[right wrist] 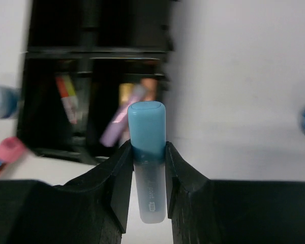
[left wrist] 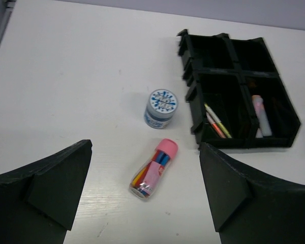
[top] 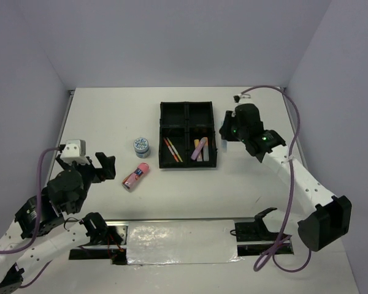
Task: Sort the stationery into containers
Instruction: Place the pen in the storage box, then pick up the stationery from the corner of the board.
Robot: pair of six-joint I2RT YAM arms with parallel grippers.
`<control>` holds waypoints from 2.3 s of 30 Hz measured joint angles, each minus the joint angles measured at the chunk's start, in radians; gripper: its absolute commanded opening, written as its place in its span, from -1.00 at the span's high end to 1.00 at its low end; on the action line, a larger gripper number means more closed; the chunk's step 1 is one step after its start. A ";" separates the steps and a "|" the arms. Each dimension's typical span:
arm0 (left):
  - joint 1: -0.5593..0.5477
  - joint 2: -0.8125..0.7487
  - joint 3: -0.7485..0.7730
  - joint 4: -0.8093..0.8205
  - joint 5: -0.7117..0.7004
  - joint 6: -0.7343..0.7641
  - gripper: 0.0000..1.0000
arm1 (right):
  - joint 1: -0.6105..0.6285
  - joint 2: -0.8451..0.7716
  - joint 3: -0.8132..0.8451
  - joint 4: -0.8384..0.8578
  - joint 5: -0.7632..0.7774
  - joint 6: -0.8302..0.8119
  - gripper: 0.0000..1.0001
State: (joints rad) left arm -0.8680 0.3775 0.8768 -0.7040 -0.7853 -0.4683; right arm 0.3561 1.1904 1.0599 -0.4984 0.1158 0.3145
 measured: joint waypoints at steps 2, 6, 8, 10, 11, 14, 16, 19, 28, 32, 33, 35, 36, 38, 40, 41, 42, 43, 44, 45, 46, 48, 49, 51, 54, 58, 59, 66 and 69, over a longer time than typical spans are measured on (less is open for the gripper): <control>0.020 0.031 0.002 -0.021 -0.040 -0.029 -0.99 | 0.082 0.008 0.020 0.027 0.016 0.024 1.00; 0.163 0.110 0.010 -0.052 -0.072 -0.064 -0.99 | 0.187 0.102 0.044 0.053 0.042 0.062 1.00; 0.241 0.143 0.010 -0.050 -0.067 -0.064 -0.99 | 0.201 0.180 0.059 0.071 0.058 0.073 1.00; 0.323 0.175 0.010 -0.045 -0.043 -0.058 -0.99 | 0.204 0.261 0.071 0.092 0.074 0.082 1.00; 0.363 0.191 0.010 -0.037 -0.023 -0.052 -0.99 | 0.204 0.290 0.078 0.094 0.085 0.083 1.00; 0.441 0.216 0.009 -0.014 0.045 -0.028 -0.99 | 0.204 0.391 0.111 0.103 0.112 0.086 1.00; 0.463 0.219 0.008 0.002 0.084 -0.019 -0.99 | 0.204 0.443 0.141 0.107 0.124 0.086 0.98; 0.467 0.214 0.006 0.024 0.132 0.000 -0.99 | 0.204 0.502 0.189 0.120 0.139 0.085 0.80; 0.468 0.210 0.004 0.048 0.206 0.023 -0.99 | 0.204 0.553 0.231 0.144 0.136 0.081 0.00; 0.468 0.205 0.000 0.053 0.218 0.024 -0.99 | 0.204 0.552 0.231 0.147 0.130 0.080 -0.23; 0.468 0.204 0.000 0.054 0.220 0.024 -0.99 | 0.204 0.552 0.231 0.147 0.130 0.079 -0.26; 0.468 0.200 0.000 0.054 0.224 0.024 -0.99 | 0.204 0.548 0.231 0.145 0.132 0.077 -0.37; 0.468 0.198 0.000 0.054 0.226 0.024 -0.99 | 0.202 0.539 0.230 0.143 0.134 0.077 -0.39; 0.468 0.195 0.000 0.054 0.230 0.024 -0.99 | 0.193 0.500 0.210 0.143 0.131 0.072 -0.60; 0.468 0.193 0.000 0.055 0.233 0.025 -0.99 | 0.166 0.430 0.180 0.130 0.128 0.063 -0.63; 0.468 0.193 0.000 0.055 0.235 0.025 -0.99 | 0.143 0.397 0.172 0.119 0.128 0.061 -0.64; 0.468 0.193 0.000 0.055 0.238 0.025 -0.99 | 0.109 0.362 0.167 0.106 0.133 0.059 -0.65; 0.468 0.192 0.000 0.055 0.240 0.025 -0.99 | 0.071 0.336 0.167 0.096 0.138 0.058 -0.67; 0.468 0.191 0.000 0.055 0.241 0.025 -0.99 | 0.023 0.309 0.167 0.085 0.147 0.060 -0.99; 0.468 0.190 0.000 0.055 0.243 0.026 -0.99 | -0.021 0.290 0.167 0.076 0.164 0.066 -0.99; 0.468 0.189 0.000 0.055 0.243 0.025 -0.99 | -0.080 0.275 0.167 0.063 0.189 0.066 -0.99; 0.468 0.189 0.000 0.055 0.244 0.025 -0.99 | -0.177 0.259 0.164 0.029 0.238 0.079 -0.99; 0.468 0.189 0.000 0.055 0.244 0.025 -0.99 | -0.216 0.259 0.162 0.012 0.259 0.084 -1.00; 0.468 0.189 0.000 0.055 0.244 0.025 -0.99 | -0.289 0.262 0.154 -0.023 0.286 0.093 -0.99; 0.468 0.193 0.000 0.054 0.244 0.025 -0.99 | -0.406 0.288 0.150 -0.048 0.285 0.099 -0.99; 0.468 0.212 0.000 0.055 0.256 0.026 -0.99 | -0.515 0.360 0.150 -0.054 0.264 0.101 -0.99; 0.468 0.218 0.000 0.055 0.266 0.027 -0.99 | -0.524 0.374 0.150 -0.055 0.253 0.101 -0.99; 0.468 0.223 0.000 0.065 0.314 0.047 -0.99 | -0.530 0.462 0.134 -0.034 0.170 0.100 -0.99; 0.468 0.217 0.000 0.076 0.326 0.050 -0.99 | -0.531 0.492 0.116 -0.020 0.158 0.101 -0.98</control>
State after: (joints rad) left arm -0.4004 0.5941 0.8764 -0.6277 -0.4591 -0.4179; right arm -0.1749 1.6825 1.1755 -0.5186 0.2737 0.4152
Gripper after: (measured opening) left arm 0.993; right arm 0.995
